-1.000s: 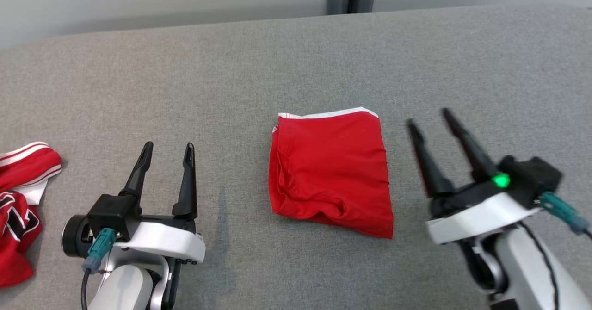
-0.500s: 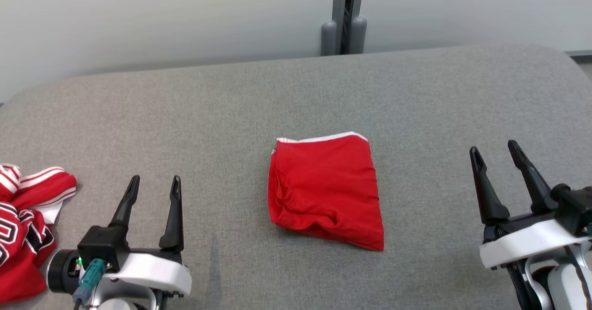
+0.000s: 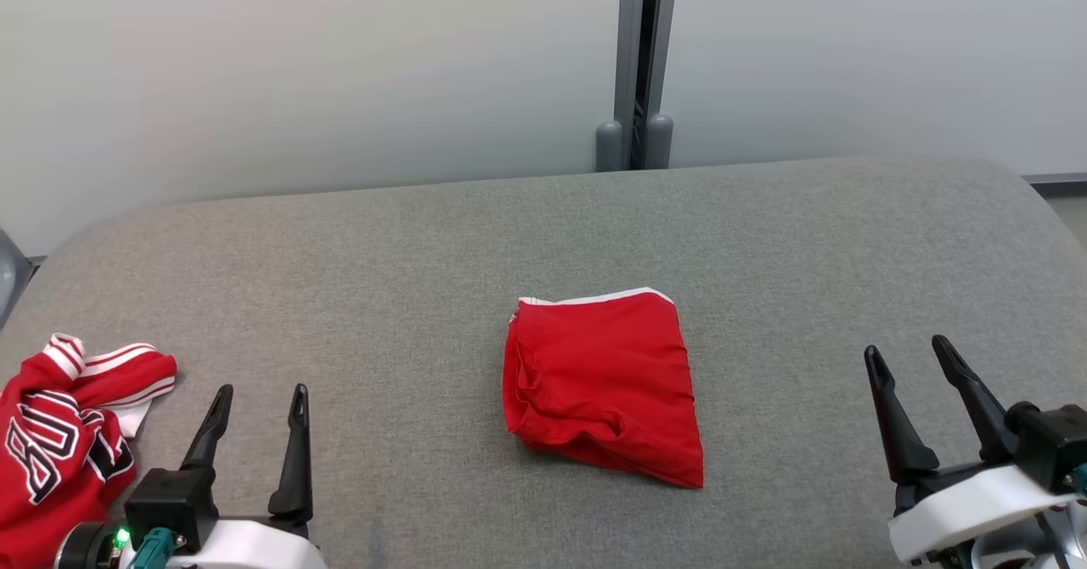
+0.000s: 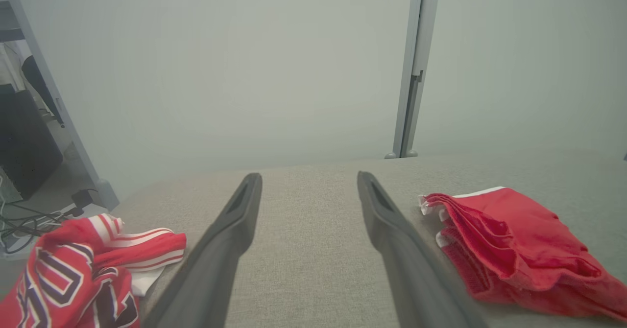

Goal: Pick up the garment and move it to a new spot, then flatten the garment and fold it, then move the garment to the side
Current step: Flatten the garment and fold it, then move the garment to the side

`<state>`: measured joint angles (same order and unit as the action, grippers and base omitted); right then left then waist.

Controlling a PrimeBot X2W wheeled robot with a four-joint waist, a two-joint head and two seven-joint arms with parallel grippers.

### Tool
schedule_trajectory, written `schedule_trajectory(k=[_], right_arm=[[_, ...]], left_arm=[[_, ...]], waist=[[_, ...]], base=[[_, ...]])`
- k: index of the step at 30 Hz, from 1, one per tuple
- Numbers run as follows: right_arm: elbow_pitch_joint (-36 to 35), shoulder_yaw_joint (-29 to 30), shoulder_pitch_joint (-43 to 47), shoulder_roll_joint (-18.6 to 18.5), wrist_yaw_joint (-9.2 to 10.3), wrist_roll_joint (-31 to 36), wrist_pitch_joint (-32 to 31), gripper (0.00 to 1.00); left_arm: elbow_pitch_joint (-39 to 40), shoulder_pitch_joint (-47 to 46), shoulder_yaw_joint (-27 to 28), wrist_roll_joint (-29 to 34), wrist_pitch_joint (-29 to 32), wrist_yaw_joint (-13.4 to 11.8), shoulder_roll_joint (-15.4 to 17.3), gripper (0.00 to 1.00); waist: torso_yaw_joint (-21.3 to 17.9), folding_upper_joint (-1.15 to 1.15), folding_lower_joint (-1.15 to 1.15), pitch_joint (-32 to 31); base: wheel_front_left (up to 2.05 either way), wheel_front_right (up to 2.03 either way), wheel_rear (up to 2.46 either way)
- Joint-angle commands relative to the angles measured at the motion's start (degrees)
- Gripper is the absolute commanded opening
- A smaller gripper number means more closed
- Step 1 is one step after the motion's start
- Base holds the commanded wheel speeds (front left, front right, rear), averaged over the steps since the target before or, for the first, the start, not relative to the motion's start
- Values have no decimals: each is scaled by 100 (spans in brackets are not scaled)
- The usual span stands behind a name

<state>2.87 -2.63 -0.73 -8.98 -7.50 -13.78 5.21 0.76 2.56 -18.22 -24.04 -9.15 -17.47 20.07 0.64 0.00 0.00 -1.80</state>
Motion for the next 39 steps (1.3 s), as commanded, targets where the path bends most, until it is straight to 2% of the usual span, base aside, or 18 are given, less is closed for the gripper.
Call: schedule_trajectory(k=[1,11,31,39], right_arm=[[-49,36,78,-7,2,9,-34,100],[-260,146,302,53,2,64,-173,100],[-251,197,288,146,2,114,-161,100],[-98,208,135,48,2,5,-291,100]], left_arm=[[38,53,40,15,10,-47,56,100],[250,148,98,-12,135,-141,180,100],[464,145,-8,27,289,-282,196,100],[560,-66,-33,47,274,-276,176,100]], waist=[[25,0,0,-38],[81,0,0,-86],[108,0,0,-47],[357,0,0,95]], base=[[0,0,0],[0,0,0],[0,0,0],[0,0,0]])
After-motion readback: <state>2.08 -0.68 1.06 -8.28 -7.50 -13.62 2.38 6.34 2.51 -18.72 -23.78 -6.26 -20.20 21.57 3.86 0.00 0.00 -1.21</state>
